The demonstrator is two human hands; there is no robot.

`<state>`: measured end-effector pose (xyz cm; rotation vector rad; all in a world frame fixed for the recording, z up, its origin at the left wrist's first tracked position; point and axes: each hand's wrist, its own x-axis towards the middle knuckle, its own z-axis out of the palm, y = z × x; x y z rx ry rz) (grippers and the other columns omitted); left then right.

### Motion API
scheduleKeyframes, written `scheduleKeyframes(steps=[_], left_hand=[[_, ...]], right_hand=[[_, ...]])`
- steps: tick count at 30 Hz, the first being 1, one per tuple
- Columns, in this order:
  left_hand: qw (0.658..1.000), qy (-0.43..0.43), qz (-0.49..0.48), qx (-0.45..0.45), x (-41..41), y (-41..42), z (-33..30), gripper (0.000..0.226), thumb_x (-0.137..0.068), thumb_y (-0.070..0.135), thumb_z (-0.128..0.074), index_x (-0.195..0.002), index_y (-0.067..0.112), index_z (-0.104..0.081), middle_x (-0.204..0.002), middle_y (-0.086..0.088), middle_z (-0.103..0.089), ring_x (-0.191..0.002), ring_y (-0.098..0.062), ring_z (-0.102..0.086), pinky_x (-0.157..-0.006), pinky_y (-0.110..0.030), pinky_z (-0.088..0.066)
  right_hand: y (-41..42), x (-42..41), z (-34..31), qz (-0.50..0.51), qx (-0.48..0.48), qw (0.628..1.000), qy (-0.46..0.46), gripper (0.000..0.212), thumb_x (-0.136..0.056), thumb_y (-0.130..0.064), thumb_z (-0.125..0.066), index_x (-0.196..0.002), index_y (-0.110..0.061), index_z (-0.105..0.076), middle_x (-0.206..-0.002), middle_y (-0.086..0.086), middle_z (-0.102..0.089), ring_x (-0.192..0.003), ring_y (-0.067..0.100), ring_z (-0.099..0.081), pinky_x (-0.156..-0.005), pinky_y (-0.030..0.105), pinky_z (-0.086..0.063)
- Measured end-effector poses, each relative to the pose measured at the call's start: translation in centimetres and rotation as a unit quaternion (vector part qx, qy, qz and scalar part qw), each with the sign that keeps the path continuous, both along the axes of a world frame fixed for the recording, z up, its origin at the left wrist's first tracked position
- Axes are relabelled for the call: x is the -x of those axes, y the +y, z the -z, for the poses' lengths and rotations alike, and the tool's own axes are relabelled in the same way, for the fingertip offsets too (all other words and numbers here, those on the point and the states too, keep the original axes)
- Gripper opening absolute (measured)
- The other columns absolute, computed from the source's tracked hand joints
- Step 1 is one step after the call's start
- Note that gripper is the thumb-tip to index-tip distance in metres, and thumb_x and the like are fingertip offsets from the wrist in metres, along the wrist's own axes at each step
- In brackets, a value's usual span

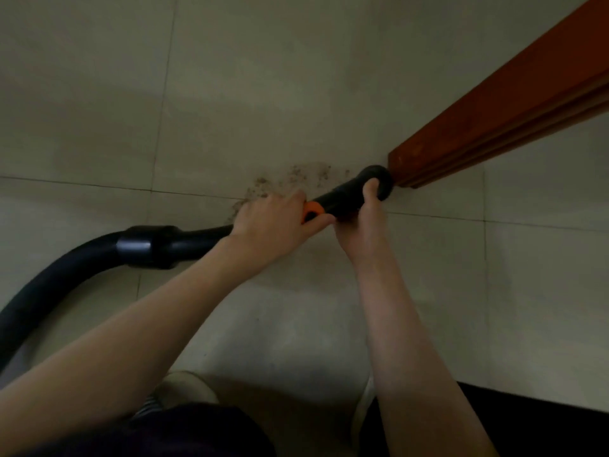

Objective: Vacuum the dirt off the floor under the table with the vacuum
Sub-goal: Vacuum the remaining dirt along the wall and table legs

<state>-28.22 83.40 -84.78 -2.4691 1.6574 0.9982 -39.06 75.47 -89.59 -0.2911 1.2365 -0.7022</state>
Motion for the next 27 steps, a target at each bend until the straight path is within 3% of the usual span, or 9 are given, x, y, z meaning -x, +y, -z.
scheduleKeyframes(steps=[4, 9, 12, 15, 18, 23, 27], left_hand=[[0.998, 0.037, 0.056, 0.011, 2.7, 0.2, 0.1, 0.056, -0.089, 0.065, -0.033, -0.105, 0.015, -0.051, -0.092, -0.004, -0.058, -0.082, -0.027, -0.059, -0.065, -0.032, -0.039], [0.994, 0.075, 0.082, -0.005, 3.7, 1.2, 0.5, 0.052, -0.09, 0.064, -0.032, -0.108, 0.017, -0.046, -0.08, 0.001, -0.053, -0.064, -0.018, -0.05, -0.058, -0.03, -0.038], [0.994, 0.091, 0.064, -0.009, 3.4, 1.4, 0.7, 0.045, -0.092, 0.062, -0.034, -0.103, 0.019, -0.044, -0.075, 0.002, -0.052, -0.059, -0.016, -0.05, -0.056, -0.029, -0.039], [0.993, 0.108, 0.043, -0.022, 3.0, 2.2, 0.7, 0.039, -0.092, 0.06, -0.036, -0.096, 0.021, -0.04, -0.071, 0.004, -0.05, -0.057, -0.013, -0.049, -0.054, -0.029, -0.039], [0.989, 0.138, 0.018, -0.042, 1.9, 3.2, 0.7, 0.044, -0.09, 0.062, -0.036, -0.098, 0.02, -0.045, -0.075, 0.004, -0.053, -0.063, -0.013, -0.052, -0.059, -0.029, -0.041], [0.988, 0.147, -0.011, -0.047, 0.0, 4.5, 0.6, 0.05, -0.085, 0.07, -0.034, -0.093, 0.022, -0.045, -0.073, 0.005, -0.051, -0.062, -0.013, -0.05, -0.064, -0.031, -0.043], [0.99, 0.127, -0.055, -0.034, -1.9, 5.9, 0.1, 0.054, -0.083, 0.072, -0.034, -0.099, 0.022, -0.046, -0.072, 0.005, -0.053, -0.061, -0.012, -0.053, -0.059, -0.029, -0.043]], right_hand=[[-0.9, 3.6, 0.7, 0.031, 0.007, 0.999, 0.028, 0.048, -0.101, -0.045, -0.032, -0.129, -0.007, -0.042, -0.087, 0.006, -0.053, -0.077, 0.017, -0.054, -0.07, 0.03, -0.046], [-2.1, 5.5, 0.9, 0.033, -0.017, 0.998, 0.052, 0.051, -0.1, -0.049, -0.03, -0.127, -0.009, -0.046, -0.088, 0.008, -0.054, -0.08, 0.019, -0.054, -0.082, 0.031, -0.045], [-2.0, 5.1, 0.6, 0.039, -0.038, 0.997, 0.05, 0.049, -0.1, -0.049, -0.034, -0.119, -0.007, -0.048, -0.089, 0.009, -0.055, -0.081, 0.02, -0.056, -0.076, 0.03, -0.048], [-1.2, 4.3, 0.6, 0.028, -0.043, 0.997, 0.05, 0.052, -0.099, -0.049, -0.036, -0.13, -0.007, -0.045, -0.093, 0.008, -0.057, -0.085, 0.02, -0.058, -0.075, 0.03, -0.049], [-0.2, 3.0, 0.9, 0.006, -0.04, 0.998, 0.055, 0.058, -0.099, -0.048, -0.037, -0.138, -0.005, -0.041, -0.103, 0.011, -0.058, -0.093, 0.023, -0.058, -0.086, 0.034, -0.048], [1.3, 0.9, 0.7, -0.004, -0.048, 0.998, 0.03, 0.06, -0.098, -0.048, -0.04, -0.141, -0.006, -0.039, -0.123, 0.016, -0.056, -0.11, 0.028, -0.057, -0.09, 0.037, -0.049], [4.4, -2.1, -0.4, -0.043, -0.054, 0.998, -0.01, 0.055, -0.097, -0.044, -0.045, -0.133, -0.003, -0.045, -0.095, 0.011, -0.059, -0.087, 0.024, -0.059, -0.075, 0.033, -0.05]])
